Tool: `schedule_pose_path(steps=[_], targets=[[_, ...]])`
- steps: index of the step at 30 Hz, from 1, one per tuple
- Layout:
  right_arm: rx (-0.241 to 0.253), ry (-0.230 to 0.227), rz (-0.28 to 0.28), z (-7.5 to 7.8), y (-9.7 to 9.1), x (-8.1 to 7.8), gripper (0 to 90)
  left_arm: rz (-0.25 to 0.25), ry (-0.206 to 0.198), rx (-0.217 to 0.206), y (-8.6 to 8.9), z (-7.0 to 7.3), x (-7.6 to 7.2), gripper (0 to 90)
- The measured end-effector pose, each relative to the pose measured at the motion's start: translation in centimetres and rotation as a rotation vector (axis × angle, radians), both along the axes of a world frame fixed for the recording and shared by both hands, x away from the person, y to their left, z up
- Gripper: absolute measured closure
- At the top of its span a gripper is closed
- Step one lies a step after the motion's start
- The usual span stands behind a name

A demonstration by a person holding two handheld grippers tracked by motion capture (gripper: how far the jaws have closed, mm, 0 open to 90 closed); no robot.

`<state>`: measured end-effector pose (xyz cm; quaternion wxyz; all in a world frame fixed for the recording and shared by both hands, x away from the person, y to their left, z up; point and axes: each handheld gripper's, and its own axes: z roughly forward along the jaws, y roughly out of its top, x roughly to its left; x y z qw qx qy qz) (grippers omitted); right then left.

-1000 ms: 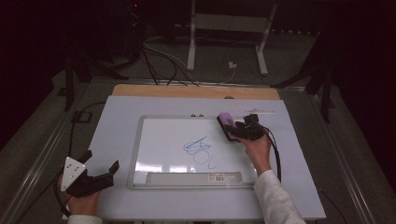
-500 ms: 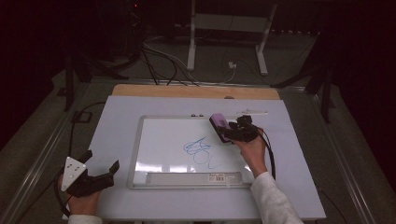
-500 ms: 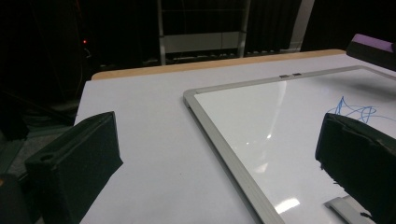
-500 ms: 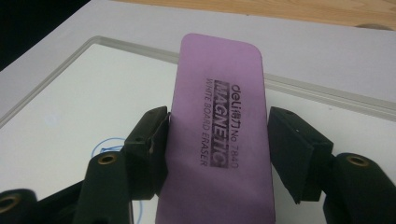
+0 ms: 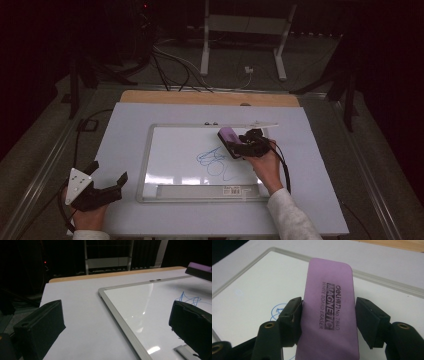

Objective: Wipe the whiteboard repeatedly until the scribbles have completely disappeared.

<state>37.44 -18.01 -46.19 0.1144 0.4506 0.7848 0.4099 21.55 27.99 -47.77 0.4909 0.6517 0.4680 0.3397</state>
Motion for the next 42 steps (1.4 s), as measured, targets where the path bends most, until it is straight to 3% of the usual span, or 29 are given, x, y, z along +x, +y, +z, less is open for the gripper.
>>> schedule_pose_path(steps=[31,42], targets=[[-0.169,0.016,0.052,-3.0,1.3,-4.7,39.4,0.000,0.000,0.005,-0.1,0.0,-0.1,0.8],[-0.128,0.027,0.053,-2.8,0.7,-5.1,36.6,0.000,0.000,0.004,-0.1,0.1,-0.1,0.8]])
